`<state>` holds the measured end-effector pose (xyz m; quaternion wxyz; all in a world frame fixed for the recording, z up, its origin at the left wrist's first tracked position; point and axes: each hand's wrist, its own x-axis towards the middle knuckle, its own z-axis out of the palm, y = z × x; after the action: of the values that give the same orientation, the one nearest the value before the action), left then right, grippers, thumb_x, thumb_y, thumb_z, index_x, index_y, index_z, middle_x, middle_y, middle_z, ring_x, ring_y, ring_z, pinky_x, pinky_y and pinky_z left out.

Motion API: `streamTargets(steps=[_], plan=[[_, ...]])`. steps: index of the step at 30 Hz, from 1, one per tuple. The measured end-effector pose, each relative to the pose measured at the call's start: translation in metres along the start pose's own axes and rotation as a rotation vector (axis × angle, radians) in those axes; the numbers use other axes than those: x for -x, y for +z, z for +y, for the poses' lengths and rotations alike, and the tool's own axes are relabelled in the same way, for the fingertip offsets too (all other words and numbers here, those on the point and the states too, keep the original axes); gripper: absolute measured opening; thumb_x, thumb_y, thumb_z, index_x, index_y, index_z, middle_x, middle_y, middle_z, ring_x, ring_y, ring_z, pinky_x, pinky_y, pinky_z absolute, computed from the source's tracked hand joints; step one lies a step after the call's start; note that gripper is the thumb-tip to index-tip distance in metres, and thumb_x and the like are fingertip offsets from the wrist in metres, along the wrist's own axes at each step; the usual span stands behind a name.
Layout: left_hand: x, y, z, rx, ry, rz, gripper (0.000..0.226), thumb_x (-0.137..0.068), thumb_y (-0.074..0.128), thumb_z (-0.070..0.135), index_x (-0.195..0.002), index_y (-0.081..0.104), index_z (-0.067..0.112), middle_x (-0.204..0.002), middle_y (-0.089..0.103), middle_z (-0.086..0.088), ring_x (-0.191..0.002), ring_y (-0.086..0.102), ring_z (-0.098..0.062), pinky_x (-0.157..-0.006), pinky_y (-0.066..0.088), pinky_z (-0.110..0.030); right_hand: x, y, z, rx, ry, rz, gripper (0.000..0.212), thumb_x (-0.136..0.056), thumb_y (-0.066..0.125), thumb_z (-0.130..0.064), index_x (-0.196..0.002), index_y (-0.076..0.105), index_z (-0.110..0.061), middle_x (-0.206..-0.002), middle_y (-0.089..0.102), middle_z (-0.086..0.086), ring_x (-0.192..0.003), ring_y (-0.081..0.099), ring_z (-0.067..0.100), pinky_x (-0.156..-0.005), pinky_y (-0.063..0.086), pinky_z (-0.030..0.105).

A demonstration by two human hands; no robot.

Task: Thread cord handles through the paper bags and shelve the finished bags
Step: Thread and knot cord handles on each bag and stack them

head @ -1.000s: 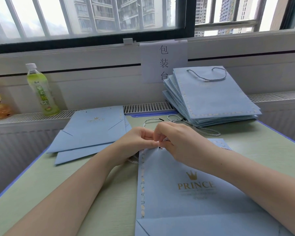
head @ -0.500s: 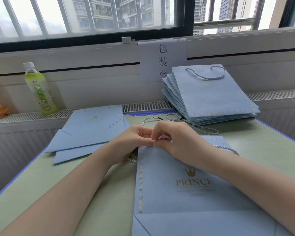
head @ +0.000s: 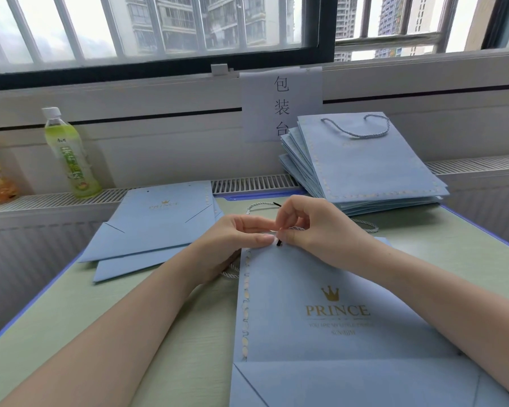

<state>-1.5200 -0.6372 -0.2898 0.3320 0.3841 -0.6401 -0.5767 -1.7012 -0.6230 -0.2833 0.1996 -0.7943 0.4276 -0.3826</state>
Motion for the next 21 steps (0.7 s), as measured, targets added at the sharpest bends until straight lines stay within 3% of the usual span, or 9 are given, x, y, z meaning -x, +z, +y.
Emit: streamTargets(steps=[11, 16, 21], plan=[[0.0002, -0.0008, -0.0004, 0.041, -0.004, 0.030, 0.027, -0.087, 0.055, -0.002, -0.111, 0.066, 0.003, -0.093, 0.071, -0.012, -0.078, 0.067, -0.021, -0.068, 0.056, -0.026, 0.0029, 0.0010, -0.0001, 0.061, -0.024, 0.010, 0.022, -0.083, 0.067, -0.012, -0.077, 0.054, -0.029, -0.073, 0.061, -0.013, -0.064, 0.052, -0.003, -0.061, 0.039, 0.010], [-0.0003, 0.0019, -0.0016, -0.003, 0.050, 0.084, 0.021, -0.086, 0.056, -0.002, -0.100, 0.069, 0.005, -0.095, 0.071, -0.016, -0.081, 0.067, -0.024, -0.071, 0.056, -0.028, 0.0037, 0.0047, -0.0008, 0.277, -0.187, -0.040, 0.015, -0.082, 0.067, -0.006, -0.087, 0.060, -0.019, -0.079, 0.054, -0.020, -0.073, 0.051, -0.004, -0.069, 0.041, 0.011], [-0.0008, 0.0034, -0.0023, -0.012, 0.095, 0.131, 0.017, -0.085, 0.058, 0.000, -0.096, 0.069, 0.006, -0.095, 0.071, -0.019, -0.077, 0.067, -0.024, -0.070, 0.056, -0.029, 0.0018, 0.0008, 0.0004, 0.123, -0.163, -0.064, 0.013, -0.085, 0.067, -0.007, -0.092, 0.068, -0.017, -0.080, 0.062, -0.018, -0.077, 0.057, -0.008, -0.071, 0.040, 0.006]])
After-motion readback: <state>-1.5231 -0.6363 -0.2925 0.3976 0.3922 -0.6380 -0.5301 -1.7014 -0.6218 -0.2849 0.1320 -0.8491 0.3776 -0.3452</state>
